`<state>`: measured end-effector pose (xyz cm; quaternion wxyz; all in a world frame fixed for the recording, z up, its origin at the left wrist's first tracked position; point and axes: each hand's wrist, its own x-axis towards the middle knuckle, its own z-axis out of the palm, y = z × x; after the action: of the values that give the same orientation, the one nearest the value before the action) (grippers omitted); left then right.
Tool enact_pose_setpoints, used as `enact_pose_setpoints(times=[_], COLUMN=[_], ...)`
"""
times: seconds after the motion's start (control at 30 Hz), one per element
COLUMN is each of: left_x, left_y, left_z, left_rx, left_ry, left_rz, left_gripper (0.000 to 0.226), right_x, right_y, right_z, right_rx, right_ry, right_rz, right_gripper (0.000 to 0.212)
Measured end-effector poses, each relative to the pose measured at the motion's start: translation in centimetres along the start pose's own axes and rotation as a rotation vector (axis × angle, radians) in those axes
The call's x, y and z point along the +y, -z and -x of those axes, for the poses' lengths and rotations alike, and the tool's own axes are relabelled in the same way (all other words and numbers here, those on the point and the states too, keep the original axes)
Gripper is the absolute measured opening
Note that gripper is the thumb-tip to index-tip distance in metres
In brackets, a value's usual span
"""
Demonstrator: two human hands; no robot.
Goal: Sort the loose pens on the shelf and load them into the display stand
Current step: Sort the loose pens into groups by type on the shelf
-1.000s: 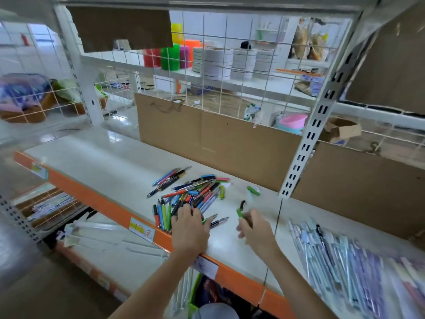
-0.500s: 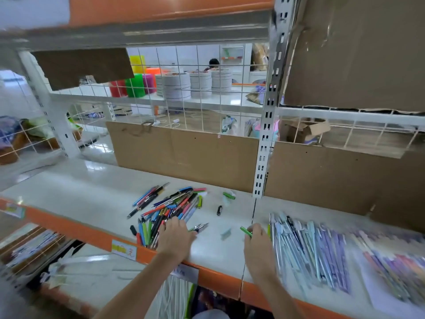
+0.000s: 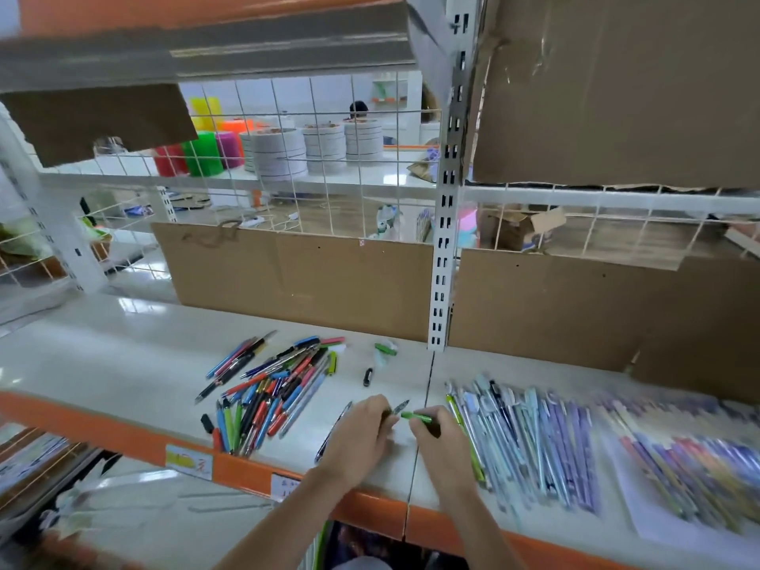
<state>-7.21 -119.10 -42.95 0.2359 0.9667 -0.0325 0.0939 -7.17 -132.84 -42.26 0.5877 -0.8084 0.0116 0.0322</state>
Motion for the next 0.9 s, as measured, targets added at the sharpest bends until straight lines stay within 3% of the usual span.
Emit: enact_pose_setpoints(times=[0.2,0.33,0.53,0.77,0.9], left_x=[-1.5,-2.8,-2.1,-1.7,-1.7], left_y=[-0.8,-0.5,-0.1,0.3,0.3], left_z=[0.2,0.9,1.2,1.6,1.8], left_rx=[0.095,0.147,0.035,0.018,0.0], left_ry=[-0.06,0.011,-0.051,-0.069,-0.117], left_rz=[-0.116,-0.001,0.18,0.215,0.207], left_gripper=[0.017,0.014,0.012,0.011,0.012], right_x=[-0.2,-0.3,-0.4,-0.2,-0.2], right_y=[0.6,0.4,0.3,0.4,0.3], right_z=[0.3,0.2,0.2,0.1,0.3], right_rx=[-0.015,-0.033,-0.056,-0.029,-0.138], right_ry=[-0.027,-0.036,-0.062,-0.098,-0.025], right_rz=[-0.147,-0.143,-0.256,-0.363,-0.24], right_gripper=[0.003,0.007,0.009,0.01,0.009])
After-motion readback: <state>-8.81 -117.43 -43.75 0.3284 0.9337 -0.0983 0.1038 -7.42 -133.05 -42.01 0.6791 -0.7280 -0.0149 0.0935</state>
